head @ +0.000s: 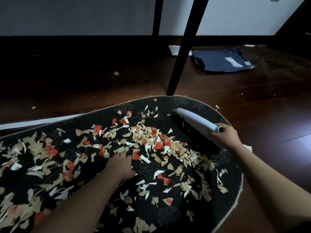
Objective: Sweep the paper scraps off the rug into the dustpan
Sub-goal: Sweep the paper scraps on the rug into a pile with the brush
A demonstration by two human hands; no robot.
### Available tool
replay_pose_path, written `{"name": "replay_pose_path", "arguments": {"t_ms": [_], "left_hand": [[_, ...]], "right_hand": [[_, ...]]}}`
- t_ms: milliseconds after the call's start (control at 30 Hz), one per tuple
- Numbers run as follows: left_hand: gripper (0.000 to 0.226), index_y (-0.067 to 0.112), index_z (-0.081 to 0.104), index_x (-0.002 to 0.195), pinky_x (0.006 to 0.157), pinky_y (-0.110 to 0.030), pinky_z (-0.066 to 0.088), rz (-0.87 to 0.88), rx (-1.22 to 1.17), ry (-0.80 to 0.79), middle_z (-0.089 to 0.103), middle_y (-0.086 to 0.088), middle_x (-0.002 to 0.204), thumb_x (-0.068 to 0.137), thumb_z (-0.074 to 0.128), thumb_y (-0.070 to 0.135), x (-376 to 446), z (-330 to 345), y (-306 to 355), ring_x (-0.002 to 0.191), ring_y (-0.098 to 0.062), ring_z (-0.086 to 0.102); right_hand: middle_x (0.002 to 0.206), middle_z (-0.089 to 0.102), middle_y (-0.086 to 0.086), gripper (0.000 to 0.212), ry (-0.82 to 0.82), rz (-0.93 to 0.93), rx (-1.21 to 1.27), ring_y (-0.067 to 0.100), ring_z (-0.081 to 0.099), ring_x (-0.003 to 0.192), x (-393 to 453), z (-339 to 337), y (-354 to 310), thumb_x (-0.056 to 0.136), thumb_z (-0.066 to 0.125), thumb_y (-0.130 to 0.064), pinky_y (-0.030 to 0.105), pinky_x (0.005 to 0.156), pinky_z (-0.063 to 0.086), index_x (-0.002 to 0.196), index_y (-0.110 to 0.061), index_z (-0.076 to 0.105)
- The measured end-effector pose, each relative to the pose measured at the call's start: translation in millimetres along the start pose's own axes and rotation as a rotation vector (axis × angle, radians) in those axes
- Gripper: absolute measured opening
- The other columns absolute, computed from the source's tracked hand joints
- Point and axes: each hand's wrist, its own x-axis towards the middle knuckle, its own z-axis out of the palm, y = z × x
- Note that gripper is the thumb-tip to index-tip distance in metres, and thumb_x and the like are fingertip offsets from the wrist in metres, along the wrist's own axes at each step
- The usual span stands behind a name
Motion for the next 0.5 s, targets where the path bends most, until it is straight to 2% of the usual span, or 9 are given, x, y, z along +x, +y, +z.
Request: {"name": "replay_pose_path", "arguments": {"t_ms": [133,267,400,500], "left_hand": [[0.078,0.019,0.018,0.153,0.119,-0.042,0.017,0.008,0.017,0.0,0.003,-0.007,0.162,0.09,0.053,0.048,-0.1,-0.7,4.5,0.148,-0.028,0.01],[0.078,0.018,0.017,0.153,0.119,-0.042,0.015,0.02,0.041,0.001,0.003,-0.008,0.162,0.091,0.051,0.049,-0.9,-1.8,7.2,0.148,-0.028,0.01],[0.078,0.019,0.016,0.153,0.119,-0.041,0.015,0.02,0.033,0.005,0.002,-0.007,0.162,0.09,0.053,0.049,-1.6,-4.1,7.6,0.149,-0.027,0.009],[0.078,0.019,0.017,0.153,0.119,-0.042,0.016,0.024,0.028,0.006,0.002,-0.006,0.162,0.09,0.053,0.049,-1.8,-4.8,7.8,0.149,-0.027,0.008]], "right_hand": [[0.092,0.068,0.008,0.032,-0.126,-0.094,-0.057,0.017,0.059,0.073,-8.5,13.2,-8.9,0.082,0.066,-0.004,0.027,0.064,0.046,0.111,-0.015,0.068],[0.085,0.066,0.005,0.031,-0.211,-0.159,0.011,0.016,0.06,0.06,-9.5,4.0,-16.7,0.081,0.069,-0.004,0.022,0.046,0.046,0.106,-0.021,0.066],[0.087,0.068,0.004,0.035,-0.106,-0.174,0.025,0.017,0.061,0.065,-3.9,-13.5,-14.9,0.079,0.07,-0.003,0.023,0.05,0.049,0.108,-0.022,0.066],[0.085,0.067,0.003,0.033,-0.023,-0.102,0.015,0.015,0.06,0.066,2.8,-23.3,-2.5,0.079,0.069,-0.004,0.032,0.056,0.052,0.108,-0.019,0.068]]}}
